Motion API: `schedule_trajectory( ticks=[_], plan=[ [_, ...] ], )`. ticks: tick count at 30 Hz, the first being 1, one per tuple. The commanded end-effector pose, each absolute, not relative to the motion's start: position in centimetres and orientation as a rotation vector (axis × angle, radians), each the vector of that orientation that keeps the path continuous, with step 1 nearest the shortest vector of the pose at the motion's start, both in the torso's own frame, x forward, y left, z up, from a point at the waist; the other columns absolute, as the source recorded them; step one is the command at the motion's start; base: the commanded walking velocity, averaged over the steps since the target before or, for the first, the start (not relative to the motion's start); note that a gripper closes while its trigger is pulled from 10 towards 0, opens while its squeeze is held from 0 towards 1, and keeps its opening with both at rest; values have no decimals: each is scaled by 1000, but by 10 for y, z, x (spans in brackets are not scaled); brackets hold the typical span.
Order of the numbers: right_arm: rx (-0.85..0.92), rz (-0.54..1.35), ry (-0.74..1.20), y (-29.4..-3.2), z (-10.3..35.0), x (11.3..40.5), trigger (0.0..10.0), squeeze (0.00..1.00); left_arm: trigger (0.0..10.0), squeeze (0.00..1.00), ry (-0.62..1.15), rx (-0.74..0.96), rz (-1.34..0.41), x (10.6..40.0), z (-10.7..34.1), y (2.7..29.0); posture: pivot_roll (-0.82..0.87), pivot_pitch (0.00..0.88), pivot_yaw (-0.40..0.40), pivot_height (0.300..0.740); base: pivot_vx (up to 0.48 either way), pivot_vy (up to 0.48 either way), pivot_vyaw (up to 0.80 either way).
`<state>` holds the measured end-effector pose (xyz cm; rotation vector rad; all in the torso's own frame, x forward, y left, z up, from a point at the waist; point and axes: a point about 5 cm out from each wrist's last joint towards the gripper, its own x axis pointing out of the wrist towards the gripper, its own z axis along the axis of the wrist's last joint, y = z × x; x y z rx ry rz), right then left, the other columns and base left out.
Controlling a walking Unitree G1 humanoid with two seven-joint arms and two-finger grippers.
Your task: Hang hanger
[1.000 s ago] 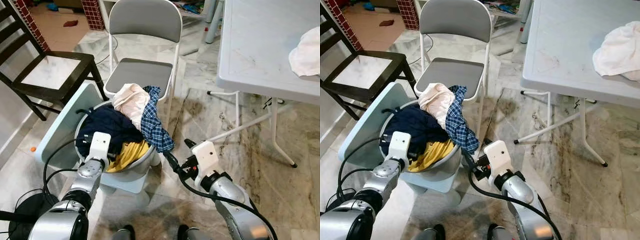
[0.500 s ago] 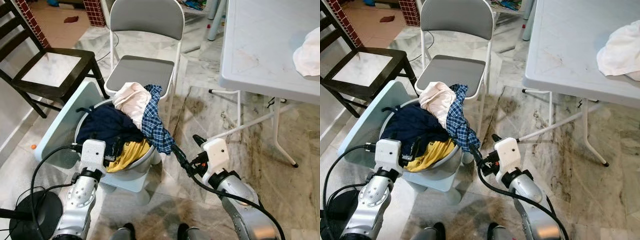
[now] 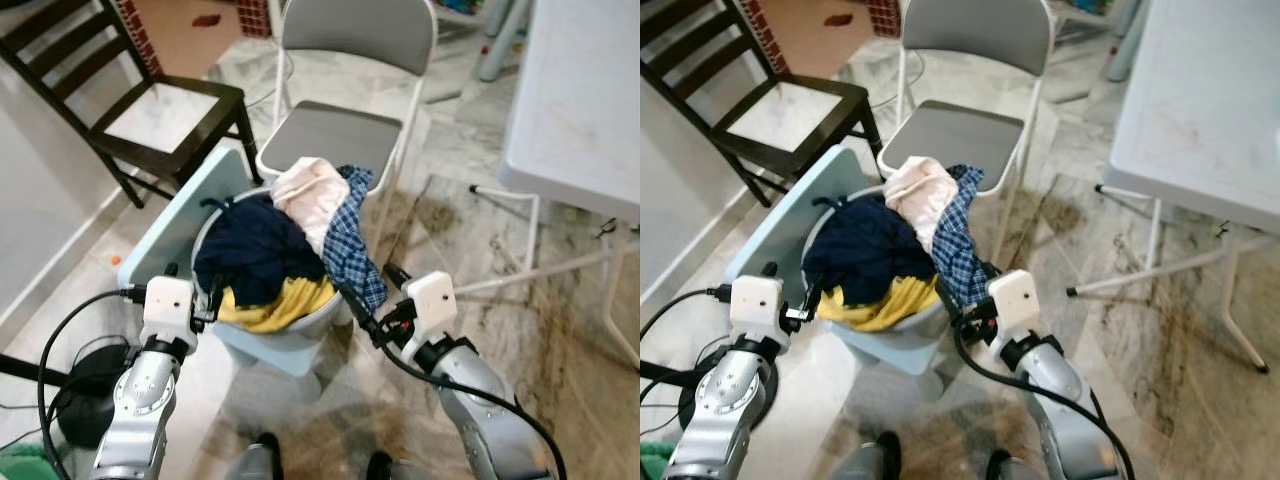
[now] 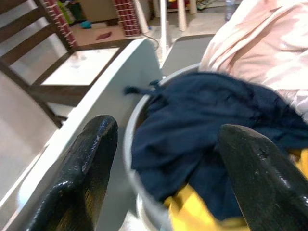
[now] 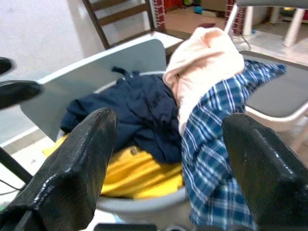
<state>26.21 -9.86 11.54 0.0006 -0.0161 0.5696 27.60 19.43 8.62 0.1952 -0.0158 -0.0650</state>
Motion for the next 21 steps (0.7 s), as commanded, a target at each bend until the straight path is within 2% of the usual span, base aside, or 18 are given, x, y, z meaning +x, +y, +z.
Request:
schedule_trajectory(
  ticks=[1, 11, 16, 21],
  plan=[
    [4, 559, -13, -102, 113, 259, 10000, 0, 10000, 0, -12, 187, -87, 275, 86, 188, 53, 237, 31, 740, 375, 0, 0],
    [7, 566, -16, -101, 115, 260, 10000, 0, 10000, 0, 8, 166, -89, 277, 85, 182, 52, 237, 23, 740, 366, 0, 0],
    [-7, 586, -19, -100, 114, 259, 10000, 0, 10000, 0, 13, 158, -82, 276, 83, 179, 54, 235, 21, 740, 0, 0, 0],
    [-10, 600, -14, -97, 113, 258, 10000, 0, 10000, 0, 27, 157, -79, 275, 80, 178, 56, 235, 19, 740, 0, 0, 526]
  ],
)
